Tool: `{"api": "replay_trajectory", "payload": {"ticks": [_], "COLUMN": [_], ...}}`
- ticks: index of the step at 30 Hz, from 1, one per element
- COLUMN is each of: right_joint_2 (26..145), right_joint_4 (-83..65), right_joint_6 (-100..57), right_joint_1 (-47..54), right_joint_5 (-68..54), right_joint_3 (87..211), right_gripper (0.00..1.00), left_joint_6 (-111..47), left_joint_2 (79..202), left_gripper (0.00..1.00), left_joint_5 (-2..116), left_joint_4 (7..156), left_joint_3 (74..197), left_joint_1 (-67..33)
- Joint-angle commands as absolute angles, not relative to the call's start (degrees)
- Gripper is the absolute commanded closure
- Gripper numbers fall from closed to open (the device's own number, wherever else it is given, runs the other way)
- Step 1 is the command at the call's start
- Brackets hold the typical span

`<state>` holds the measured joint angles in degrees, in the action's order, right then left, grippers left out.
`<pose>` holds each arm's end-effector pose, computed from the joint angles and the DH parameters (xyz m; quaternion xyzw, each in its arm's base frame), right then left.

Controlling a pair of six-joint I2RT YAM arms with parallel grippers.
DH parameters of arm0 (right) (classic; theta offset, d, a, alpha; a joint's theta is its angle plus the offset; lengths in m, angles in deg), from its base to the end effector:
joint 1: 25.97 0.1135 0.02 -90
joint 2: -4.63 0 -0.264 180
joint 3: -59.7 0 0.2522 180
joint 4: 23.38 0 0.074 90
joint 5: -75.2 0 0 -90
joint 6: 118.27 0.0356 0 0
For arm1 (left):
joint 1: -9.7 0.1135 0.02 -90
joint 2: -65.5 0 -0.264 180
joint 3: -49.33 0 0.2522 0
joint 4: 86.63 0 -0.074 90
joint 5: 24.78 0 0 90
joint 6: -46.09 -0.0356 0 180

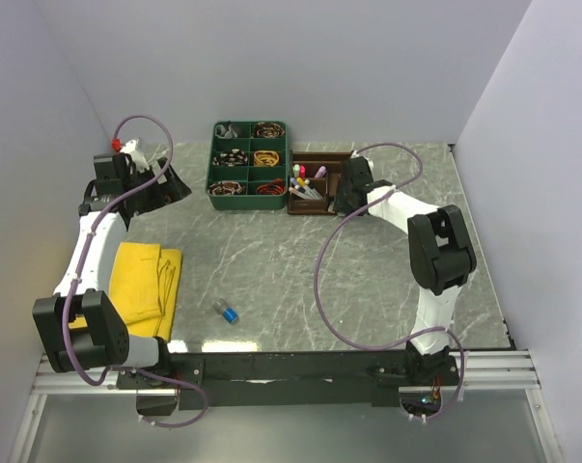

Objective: Sort the stationery into containers
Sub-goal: Place the stationery in the storage box.

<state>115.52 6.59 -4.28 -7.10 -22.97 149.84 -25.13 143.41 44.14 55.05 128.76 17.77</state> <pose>0.3982 0.1308 0.1862 0.0659 0.9374 0.0600 0.3366 0.3015 0.0298 0.3141 -0.1244 0.8741 -0.2039 0.4230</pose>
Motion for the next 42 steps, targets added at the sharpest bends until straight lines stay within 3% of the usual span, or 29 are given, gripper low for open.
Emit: {"api": "replay_trajectory", "payload": {"ticks": [1,4,10,12,13,16,21,23,24,27,31,34,35,36,41,42], "right_joint_2": [109.8,108.3,106.1,105.4,105.4,105.9,106.7,105.2,104.5,101.1,98.1,95.2,93.4,92.5,85.7,84.8], "right_joint_4": [6.9,6.4,7.4,6.8,6.5,5.2,6.9,7.7,7.5,8.2,7.8,6.4,5.8,5.8,8.0,8.2], "right_joint_6": [-3.3,-3.1,-3.5,-4.0,-4.4,-5.2,-7.2,-10.7,-12.3,-20.1,-25.2,-26.7,-26.9,-27.4,-37.4,-38.4], "right_joint_1": [-6.8,-6.9,-6.9,-6.8,-6.9,-6.9,-6.8,-5.9,-4.4,6.0,15.9,18.9,18.9,18.9,19.2,19.1], "right_joint_5": [-24.5,-23.9,-22.7,-21.7,-20.7,-20.3,-16.1,-3.8,0.2,2.8,7.5,8.6,8.4,8.7,9.6,9.5], "right_joint_3": [147.7,145.3,143.3,142.2,141.8,141.1,143.1,143.4,143.2,142.7,139.9,136.6,135.7,134.9,130.1,129.5], "right_gripper": [0.5,0.45,0.48,0.63,0.82,1.0,1.0,0.9,0.78,0.59,0.52,0.5,0.5,0.5,0.51,0.51], "left_joint_6": [-24.8,-24.8,-24.9,-24.9,-25.0,-25.4,-33.0,-33.3,-32.9,-31.4,-38.6,-65.8,-86.0,-95.8,-149.8,-154.5], "left_joint_2": [141.1,140.9,140.0,139.6,139.6,139.2,141.4,142.3,141.4,139.3,139.7,142.2,142.8,143.4,138.8,138.0], "left_gripper": [0.01,0.01,0.01,0.0,0.0,0.01,0.01,0.01,0.01,0.01,0.01,0.0,0.01,0.0,0.01,0.01], "left_joint_5": [43.2,43.2,43.2,43.2,43.2,43.6,41.0,41.0,41.3,42.5,35.5,22.5,19.6,18.5,18.5,18.3], "left_joint_4": [57.1,57.2,56.5,56.6,56.4,55.2,41.5,33.6,32.9,32.7,33.2,23.2,18.8,10.3,1.2,1.1], "left_joint_3": [128.2,128.1,128.0,127.5,127.3,127.1,131.4,132.3,131.6,129.1,128.8,133.3,135.2,135.9,125.3,123.2], "left_joint_1": [18.1,18.1,18.0,18.0,18.0,18.0,17.3,16.8,16.9,16.7,16.3,15.0,14.9,14.9,15.1,15.0]}}
